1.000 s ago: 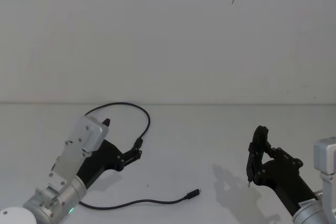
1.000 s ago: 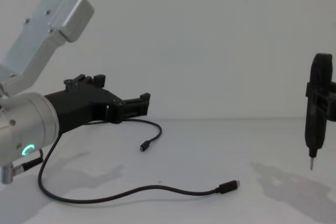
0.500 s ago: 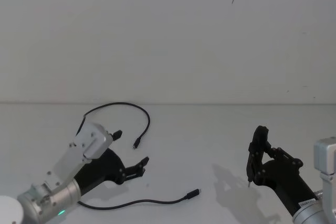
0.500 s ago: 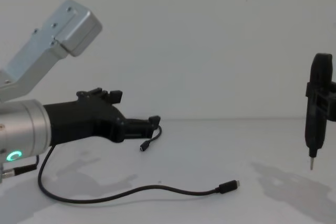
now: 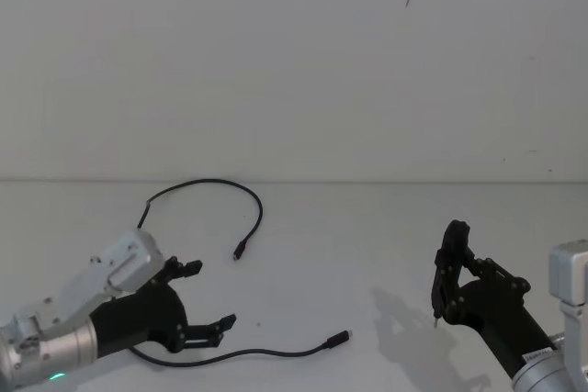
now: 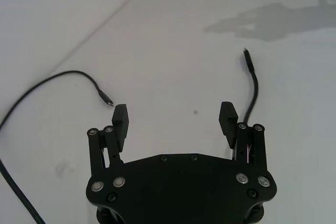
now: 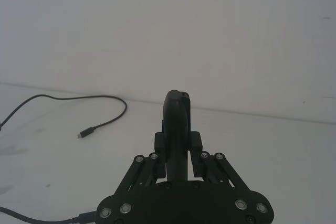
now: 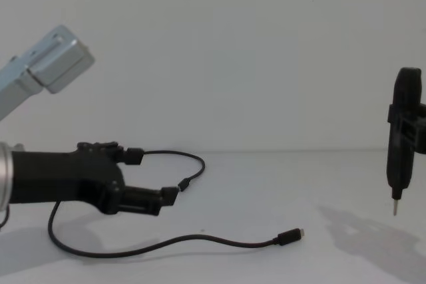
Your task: Pick up the data cable with the one hand.
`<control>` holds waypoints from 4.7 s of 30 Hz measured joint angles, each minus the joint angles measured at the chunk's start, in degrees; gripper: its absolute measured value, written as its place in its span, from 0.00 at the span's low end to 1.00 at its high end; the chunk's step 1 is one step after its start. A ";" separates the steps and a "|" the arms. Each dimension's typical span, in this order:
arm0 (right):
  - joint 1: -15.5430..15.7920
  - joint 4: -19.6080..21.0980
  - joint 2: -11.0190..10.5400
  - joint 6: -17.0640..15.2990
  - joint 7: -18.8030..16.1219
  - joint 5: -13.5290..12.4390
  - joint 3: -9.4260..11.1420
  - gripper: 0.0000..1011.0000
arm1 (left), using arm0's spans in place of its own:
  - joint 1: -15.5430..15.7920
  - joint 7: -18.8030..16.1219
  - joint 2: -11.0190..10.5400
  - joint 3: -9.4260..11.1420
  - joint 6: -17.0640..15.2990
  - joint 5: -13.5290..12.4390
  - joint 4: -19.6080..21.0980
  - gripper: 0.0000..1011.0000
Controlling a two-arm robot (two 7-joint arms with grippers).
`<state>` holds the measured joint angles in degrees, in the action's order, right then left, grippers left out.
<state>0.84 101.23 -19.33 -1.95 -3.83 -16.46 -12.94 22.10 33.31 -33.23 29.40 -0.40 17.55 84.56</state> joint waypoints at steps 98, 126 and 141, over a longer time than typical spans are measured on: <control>0.00 0.00 0.00 0.00 0.00 0.00 0.00 0.27 | 9.29 12.78 3.49 7.70 3.61 2.93 -10.89 0.04; -0.09 0.00 0.05 0.08 -0.08 0.00 0.01 0.27 | 5.67 10.46 0.29 4.65 3.30 6.39 -1.39 0.04; -4.20 0.25 1.58 4.21 -3.70 -0.61 -0.67 0.27 | 5.33 10.31 -0.06 4.41 3.19 6.79 -0.50 0.04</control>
<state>-3.36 101.47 -17.76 2.26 -7.52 -17.07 -13.61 27.42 43.62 -33.29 33.81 2.79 24.34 84.07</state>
